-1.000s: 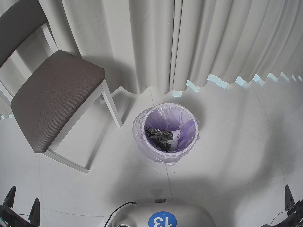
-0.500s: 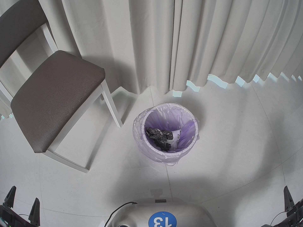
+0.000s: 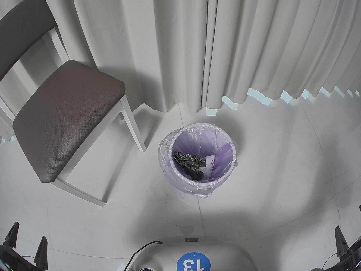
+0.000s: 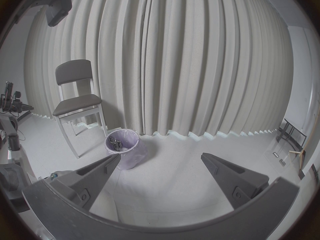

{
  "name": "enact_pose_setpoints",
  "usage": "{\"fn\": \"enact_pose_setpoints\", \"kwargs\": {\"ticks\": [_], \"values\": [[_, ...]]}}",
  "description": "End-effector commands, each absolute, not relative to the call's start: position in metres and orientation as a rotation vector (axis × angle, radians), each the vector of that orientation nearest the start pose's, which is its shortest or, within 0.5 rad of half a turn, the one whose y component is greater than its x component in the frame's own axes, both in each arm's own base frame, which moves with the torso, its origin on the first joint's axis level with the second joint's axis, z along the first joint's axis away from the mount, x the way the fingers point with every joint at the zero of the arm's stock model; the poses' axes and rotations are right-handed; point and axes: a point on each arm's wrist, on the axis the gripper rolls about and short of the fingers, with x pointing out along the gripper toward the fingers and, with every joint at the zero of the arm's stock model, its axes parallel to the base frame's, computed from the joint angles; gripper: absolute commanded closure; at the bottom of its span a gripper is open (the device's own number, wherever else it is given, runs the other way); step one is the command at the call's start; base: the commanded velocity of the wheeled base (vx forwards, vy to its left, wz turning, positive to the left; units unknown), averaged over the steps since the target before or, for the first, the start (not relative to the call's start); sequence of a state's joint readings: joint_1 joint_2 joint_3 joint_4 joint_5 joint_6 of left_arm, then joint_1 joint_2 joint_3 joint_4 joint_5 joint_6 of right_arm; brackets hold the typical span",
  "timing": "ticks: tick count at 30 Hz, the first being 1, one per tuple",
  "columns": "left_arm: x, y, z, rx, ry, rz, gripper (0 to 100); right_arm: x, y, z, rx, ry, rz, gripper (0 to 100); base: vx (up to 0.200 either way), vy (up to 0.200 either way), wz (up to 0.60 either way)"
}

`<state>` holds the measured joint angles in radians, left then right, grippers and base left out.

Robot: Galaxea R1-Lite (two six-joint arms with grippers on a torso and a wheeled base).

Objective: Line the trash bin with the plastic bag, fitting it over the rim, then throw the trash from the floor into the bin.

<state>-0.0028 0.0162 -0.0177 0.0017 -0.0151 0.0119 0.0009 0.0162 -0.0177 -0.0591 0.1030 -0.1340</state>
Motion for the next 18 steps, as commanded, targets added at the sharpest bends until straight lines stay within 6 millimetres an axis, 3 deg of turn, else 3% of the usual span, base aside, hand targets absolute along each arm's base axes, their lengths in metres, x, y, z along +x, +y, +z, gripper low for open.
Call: {"fn": "enact_pose_setpoints", "kwargs": {"ticks": [1, 13, 18], "values": [[-0.0228, -0.0003, 0.0753, 0.017, 0.001, -0.018, 0, -0.0230, 0.0025, 0.0816, -0.141, -0.066, 0.106, 0, 0.000, 0.000, 0.00], [-0.0228, -0.0004, 0.0753, 0.023, 0.001, -0.023, 0, -0.0232, 0.0037, 0.0816, -0.150, -0.070, 0.163, 0, 0.000, 0.000, 0.00], [-0.0228, -0.0004, 0.0753, 0.029, 0.001, -0.023, 0, -0.0232, 0.0036, 0.0816, -0.032, -0.060, 0.162, 0, 0.000, 0.000, 0.00]]}}
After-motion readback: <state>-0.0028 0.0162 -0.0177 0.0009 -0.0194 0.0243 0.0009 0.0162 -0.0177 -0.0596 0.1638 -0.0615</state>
